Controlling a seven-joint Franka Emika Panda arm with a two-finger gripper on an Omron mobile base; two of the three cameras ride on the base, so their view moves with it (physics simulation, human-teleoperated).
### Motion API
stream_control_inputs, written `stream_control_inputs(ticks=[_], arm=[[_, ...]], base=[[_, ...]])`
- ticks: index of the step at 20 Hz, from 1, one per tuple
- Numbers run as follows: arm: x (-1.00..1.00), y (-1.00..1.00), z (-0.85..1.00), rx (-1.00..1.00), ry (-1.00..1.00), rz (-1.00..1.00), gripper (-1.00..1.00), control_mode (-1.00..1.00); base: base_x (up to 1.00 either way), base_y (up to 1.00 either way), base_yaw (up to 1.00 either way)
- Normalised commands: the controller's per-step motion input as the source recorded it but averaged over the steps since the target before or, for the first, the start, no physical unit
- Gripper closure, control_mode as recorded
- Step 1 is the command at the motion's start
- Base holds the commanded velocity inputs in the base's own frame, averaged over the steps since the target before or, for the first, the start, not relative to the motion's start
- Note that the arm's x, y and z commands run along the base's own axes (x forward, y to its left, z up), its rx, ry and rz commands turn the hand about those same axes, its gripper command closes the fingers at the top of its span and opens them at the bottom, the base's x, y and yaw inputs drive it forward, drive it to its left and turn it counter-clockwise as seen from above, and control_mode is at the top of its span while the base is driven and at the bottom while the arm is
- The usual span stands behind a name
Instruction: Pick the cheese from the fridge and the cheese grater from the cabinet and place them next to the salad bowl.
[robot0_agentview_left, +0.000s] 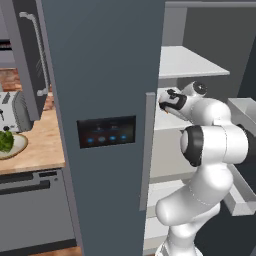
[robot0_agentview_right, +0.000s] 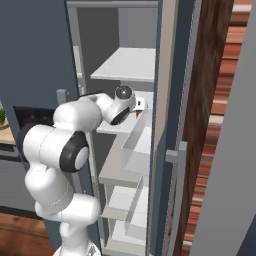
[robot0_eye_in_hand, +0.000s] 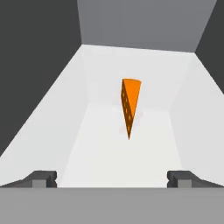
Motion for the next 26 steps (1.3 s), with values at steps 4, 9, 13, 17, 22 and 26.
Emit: stream_control_inputs(ticks=[4,9,13,17,22,26], arm=[[0.02,0.0,0.0,0.0,0.01,0.0,-1.0,-1.0],[0.02,0.0,-0.06,0.0,0.0,0.0,-1.0,-1.0],[0.18,0.0,-0.29,0.0,0.0,0.0,-1.0,-1.0],[0.28,0.0,-0.14,0.0,0.0,0.0,-1.0,-1.0],[0.27,0.0,0.0,0.0,0.0,0.0,-1.0,-1.0],[0.17,-0.06,0.0,0.0,0.0,0.0,-1.0,-1.0]], base=[[0.0,0.0,0.0],[0.0,0.0,0.0],[0.0,0.0,0.0],[0.0,0.0,0.0],[0.0,0.0,0.0],[0.0,0.0,0.0]])
